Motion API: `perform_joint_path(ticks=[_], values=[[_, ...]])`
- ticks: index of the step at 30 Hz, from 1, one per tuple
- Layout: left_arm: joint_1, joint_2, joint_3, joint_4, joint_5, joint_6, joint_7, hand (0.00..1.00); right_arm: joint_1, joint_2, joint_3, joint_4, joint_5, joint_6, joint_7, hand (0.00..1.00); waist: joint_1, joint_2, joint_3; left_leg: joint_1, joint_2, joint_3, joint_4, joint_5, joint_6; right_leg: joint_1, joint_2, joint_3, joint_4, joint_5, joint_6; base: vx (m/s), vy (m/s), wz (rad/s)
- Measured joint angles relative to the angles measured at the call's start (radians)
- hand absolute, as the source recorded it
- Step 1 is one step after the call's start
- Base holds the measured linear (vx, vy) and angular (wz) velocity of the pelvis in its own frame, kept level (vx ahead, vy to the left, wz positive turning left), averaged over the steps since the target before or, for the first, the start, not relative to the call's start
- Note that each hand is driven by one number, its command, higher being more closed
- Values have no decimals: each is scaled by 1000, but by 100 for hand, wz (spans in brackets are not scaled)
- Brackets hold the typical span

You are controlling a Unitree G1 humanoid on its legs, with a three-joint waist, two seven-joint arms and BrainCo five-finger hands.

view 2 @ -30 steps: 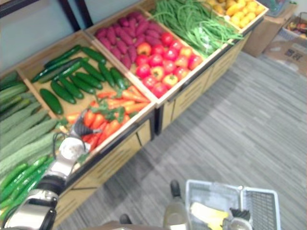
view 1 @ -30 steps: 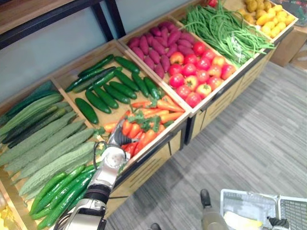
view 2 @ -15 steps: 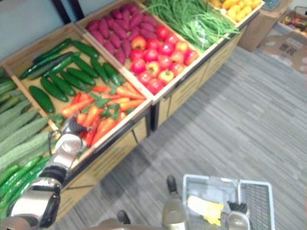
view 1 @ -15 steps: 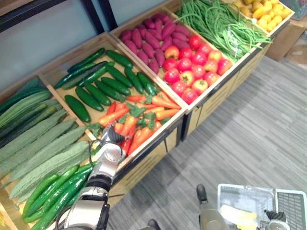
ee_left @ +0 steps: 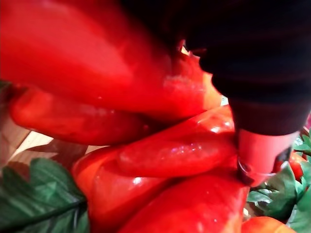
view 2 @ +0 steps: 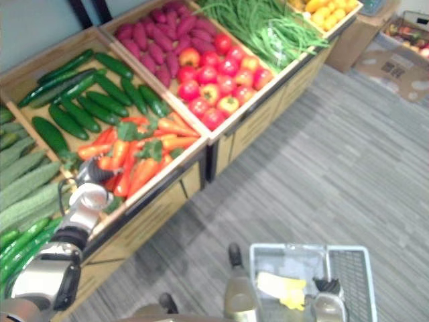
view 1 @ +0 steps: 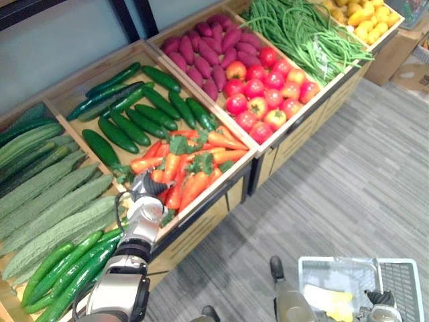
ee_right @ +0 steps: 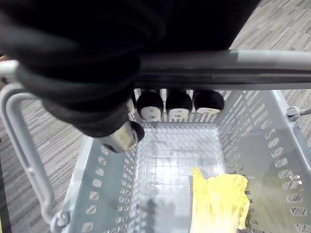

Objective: Pick vegetable in the basket

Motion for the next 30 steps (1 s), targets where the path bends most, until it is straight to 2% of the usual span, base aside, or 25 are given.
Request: perform_joint_path(ticks=[4, 10, 14, 20, 26, 27, 30], values=[[23, 0, -2, -48, -1, 2, 0, 100, 1, 0, 0, -1, 0, 0, 0, 100, 0, 0, 0, 0, 0, -5, 0, 0, 0, 4, -1, -5, 0, 0, 0, 6, -3, 3], [88, 0, -6, -244, -2, 0, 7, 100, 19, 0, -1, -5, 0, 0, 0, 100, 11, 1, -2, 1, 1, -36, 3, 0, 1, 20, -5, -32, 5, -1, -1, 1, -5, 12], [131, 0, -5, -372, -12, -5, 40, 100, 28, 3, -9, -5, 0, 0, -1, 100, 14, 4, -5, 2, -2, -57, 8, 1, 1, 32, -11, -50, 14, -3, -4, -25, -1, 13], [212, -6, -3, -464, -22, -30, 48, 100, 54, 16, -32, -5, 0, 0, -1, 100, 18, 6, -54, 2, -3, -60, 10, 2, 2, 33, -13, -55, 13, -3, -4, -5, -1, 1], [247, -35, 21, -501, -27, -35, 67, 100, 87, 22, -39, -4, 0, 5, 0, 100, 17, 6, -92, 4, -5, -78, 8, 3, 4, 51, -17, -71, 2, -2, -3, 5, -2, 6], [252, -35, 22, -501, -29, -35, 69, 0, 90, 22, -39, -4, 0, 9, 0, 100, 18, 7, -102, 3, -5, -80, 7, 3, 4, 51, -17, -73, 1, -2, -3, 10, -5, 10], [275, -35, 28, -500, -29, -35, 68, 0, 90, 22, -39, -3, -1, 12, 0, 100, 18, 7, -114, 4, -5, -81, 5, 3, 4, 52, -17, -74, 1, -2, -3, 0, 0, 0]])
